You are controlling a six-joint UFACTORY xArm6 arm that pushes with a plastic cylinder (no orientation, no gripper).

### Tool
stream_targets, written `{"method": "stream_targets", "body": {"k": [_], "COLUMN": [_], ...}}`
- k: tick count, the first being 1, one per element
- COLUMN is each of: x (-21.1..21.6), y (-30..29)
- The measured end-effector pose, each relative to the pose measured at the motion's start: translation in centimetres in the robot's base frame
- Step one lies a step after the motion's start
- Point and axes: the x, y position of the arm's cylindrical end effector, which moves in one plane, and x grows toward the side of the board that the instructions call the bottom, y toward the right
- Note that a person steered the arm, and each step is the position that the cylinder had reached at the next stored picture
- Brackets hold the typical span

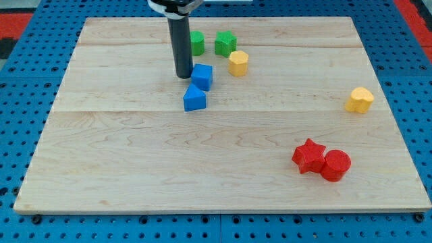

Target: Separate the red star from the red circle

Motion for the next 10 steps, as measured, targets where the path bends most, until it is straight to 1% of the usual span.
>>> {"method": "stream_targets", "body": {"k": [1,2,3,4,5,6,7,8,9,10], "x": [0.1,-1.4,-3.7,1.4,11.5,18.7,24.3,26.1,25.8,24.1], "y": [1.7,0.3,-5.9,-13.4,-18.0,-10.8,-0.5,6.9,15.8,19.6]}}
